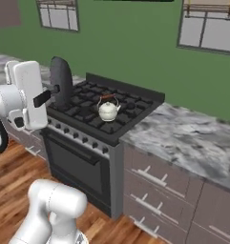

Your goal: Pick the pan from the cabinet and place it on the stove. Then turn on the stove burner for the pan.

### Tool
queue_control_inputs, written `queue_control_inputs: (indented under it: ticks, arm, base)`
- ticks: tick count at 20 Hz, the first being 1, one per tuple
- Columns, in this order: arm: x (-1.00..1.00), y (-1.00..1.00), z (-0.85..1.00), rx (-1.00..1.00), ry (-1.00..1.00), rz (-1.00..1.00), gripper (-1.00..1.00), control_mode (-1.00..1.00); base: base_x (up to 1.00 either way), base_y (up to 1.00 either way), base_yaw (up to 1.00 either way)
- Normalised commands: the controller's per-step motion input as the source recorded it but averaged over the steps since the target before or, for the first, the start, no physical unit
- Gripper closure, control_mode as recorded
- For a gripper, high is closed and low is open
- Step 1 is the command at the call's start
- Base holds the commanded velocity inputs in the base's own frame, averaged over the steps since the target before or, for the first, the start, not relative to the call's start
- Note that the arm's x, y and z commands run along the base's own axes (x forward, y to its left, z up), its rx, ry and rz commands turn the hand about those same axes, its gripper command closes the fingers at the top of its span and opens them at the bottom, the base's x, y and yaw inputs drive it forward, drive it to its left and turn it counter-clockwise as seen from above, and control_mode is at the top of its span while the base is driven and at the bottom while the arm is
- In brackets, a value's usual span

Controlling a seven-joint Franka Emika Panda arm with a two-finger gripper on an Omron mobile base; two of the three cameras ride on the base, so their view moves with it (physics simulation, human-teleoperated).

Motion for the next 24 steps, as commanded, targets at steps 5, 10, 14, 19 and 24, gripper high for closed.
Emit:
queue_control_inputs:
  ticks: [5, 10, 14, 19, 24]
  arm:
    - [0.00, 0.00, 0.00, 0.00, 0.00, 0.00, 1.00, 1.00]
    - [0.00, 0.00, 0.00, 0.00, 0.00, 0.00, 1.00, 1.00]
    - [0.00, 0.00, 0.00, 0.00, 0.00, 0.00, 1.00, 1.00]
    - [0.00, 0.00, 0.00, 0.00, 0.00, 0.00, 1.00, 1.00]
    - [0.00, 0.00, 0.00, 0.00, 0.00, 0.00, 1.00, 1.00]
  base:
    - [0.49, 0.63, 0.00]
    - [0.52, 0.63, 0.00]
    - [0.57, 0.57, 0.00]
    - [0.60, 0.53, 0.00]
    - [0.61, 0.52, -0.02]
